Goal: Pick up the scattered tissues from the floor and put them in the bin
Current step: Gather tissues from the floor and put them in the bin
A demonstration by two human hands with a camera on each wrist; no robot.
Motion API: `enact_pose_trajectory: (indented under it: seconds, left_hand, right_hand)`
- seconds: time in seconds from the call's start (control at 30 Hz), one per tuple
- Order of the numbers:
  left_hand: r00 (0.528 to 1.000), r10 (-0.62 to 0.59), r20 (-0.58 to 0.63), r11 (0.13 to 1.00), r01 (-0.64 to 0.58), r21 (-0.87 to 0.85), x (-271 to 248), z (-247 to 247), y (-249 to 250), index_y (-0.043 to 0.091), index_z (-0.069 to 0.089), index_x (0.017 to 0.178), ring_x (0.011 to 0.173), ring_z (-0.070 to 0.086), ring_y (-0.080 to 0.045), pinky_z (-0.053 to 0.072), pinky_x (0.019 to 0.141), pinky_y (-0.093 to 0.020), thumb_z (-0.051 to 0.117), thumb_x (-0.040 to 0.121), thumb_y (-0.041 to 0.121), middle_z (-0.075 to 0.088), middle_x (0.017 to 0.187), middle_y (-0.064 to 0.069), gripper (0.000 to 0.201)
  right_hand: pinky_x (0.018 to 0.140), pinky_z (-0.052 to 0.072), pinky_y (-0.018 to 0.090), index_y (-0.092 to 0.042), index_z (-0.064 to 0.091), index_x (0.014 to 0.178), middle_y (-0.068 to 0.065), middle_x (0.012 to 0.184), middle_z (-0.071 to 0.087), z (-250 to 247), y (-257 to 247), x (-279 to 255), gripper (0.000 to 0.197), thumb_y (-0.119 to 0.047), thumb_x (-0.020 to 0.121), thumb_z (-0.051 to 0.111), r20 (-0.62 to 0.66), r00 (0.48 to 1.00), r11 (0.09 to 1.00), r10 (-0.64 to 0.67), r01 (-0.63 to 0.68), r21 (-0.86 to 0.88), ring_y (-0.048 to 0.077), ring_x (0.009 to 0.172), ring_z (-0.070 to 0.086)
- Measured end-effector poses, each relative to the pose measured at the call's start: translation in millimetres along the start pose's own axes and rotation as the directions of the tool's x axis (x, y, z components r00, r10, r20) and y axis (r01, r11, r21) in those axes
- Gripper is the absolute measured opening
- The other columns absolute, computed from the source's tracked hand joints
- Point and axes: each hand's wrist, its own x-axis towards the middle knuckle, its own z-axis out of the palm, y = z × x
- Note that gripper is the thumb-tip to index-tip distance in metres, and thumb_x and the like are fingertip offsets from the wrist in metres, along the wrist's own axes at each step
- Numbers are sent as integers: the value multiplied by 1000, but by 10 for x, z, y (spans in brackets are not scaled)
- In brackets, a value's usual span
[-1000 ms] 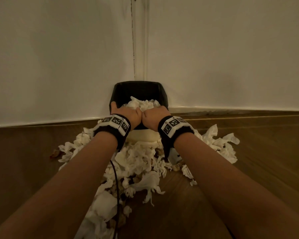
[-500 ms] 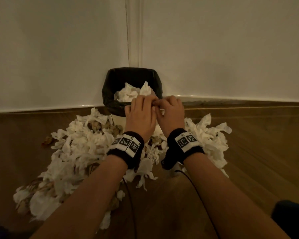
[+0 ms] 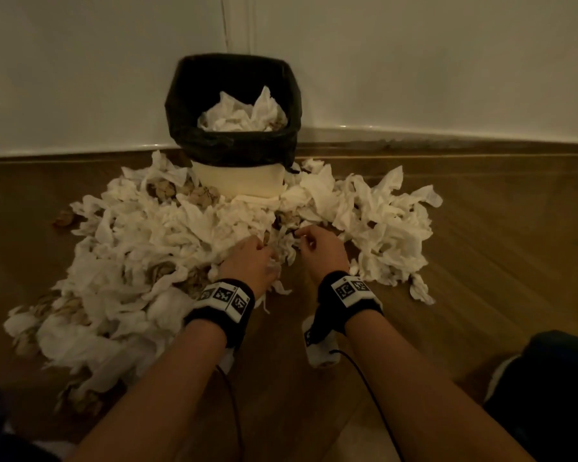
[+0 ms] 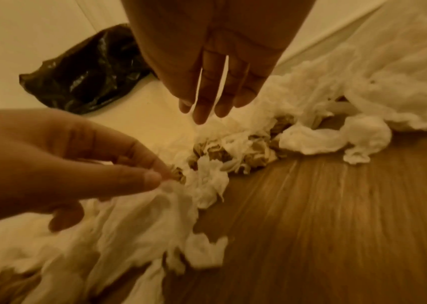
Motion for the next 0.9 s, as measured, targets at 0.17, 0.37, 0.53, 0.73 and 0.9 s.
enact_pose_trajectory:
  seconds: [0.17, 0.37, 0.53, 0.73, 0.9]
  left_hand:
    - [993, -115, -34, 991, 117, 68, -233, 301, 52, 27, 44, 119, 116, 36, -27, 48, 83, -38, 66, 74, 52, 30, 126, -5, 56]
    - [990, -129, 51, 991, 131, -39, -297, 367, -26, 15, 43, 126, 115, 47, -31, 48, 86, -39, 52, 91, 12, 41, 131, -13, 36]
    - [997, -77, -15, 950, 69, -304, -189, 184, -73, 10, 56, 120, 116, 48, -29, 38, 96, -31, 45, 90, 1, 47, 129, -14, 33]
    - [967, -244, -72, 490, 59, -870, -120, -189, -128, 29, 53, 85, 65, 67, -16, 52, 49, -26, 45, 87, -6, 57, 98, -9, 35]
    - [929, -371, -6, 238, 89, -967, -54, -384, -184, 35, 49, 84, 53, 64, -34, 52, 45, -40, 16, 89, -4, 46, 93, 7, 51]
  right_hand:
    - [59, 40, 23, -19, 66, 107, 4, 84, 64, 148, 32, -4, 24, -13, 92, 47, 39, 998, 999, 53, -52, -14, 13, 65, 52]
    - [60, 40, 24, -18, 67, 105, 3, 85, 64, 208, 33, 19, 23, -11, 93, 48, 5, 997, 996, 83, -83, -6, 10, 63, 49]
    - [69, 41, 24, -15, 66, 106, 5, 106, 67, 232, 78, 17, 25, -11, 93, 46, 18, 993, 992, 119, -120, 47, 17, 83, 59]
    - [57, 38, 22, -18, 66, 106, 7, 104, 67, 283, 189, -1, 27, -13, 94, 42, 14, 981, 976, 194, -194, 103, 13, 69, 53]
    - [54, 37, 21, -21, 63, 112, 8, 105, 66, 309, 175, -10, 30, -15, 95, 39, 44, 978, 973, 206, -209, 93, 12, 66, 53]
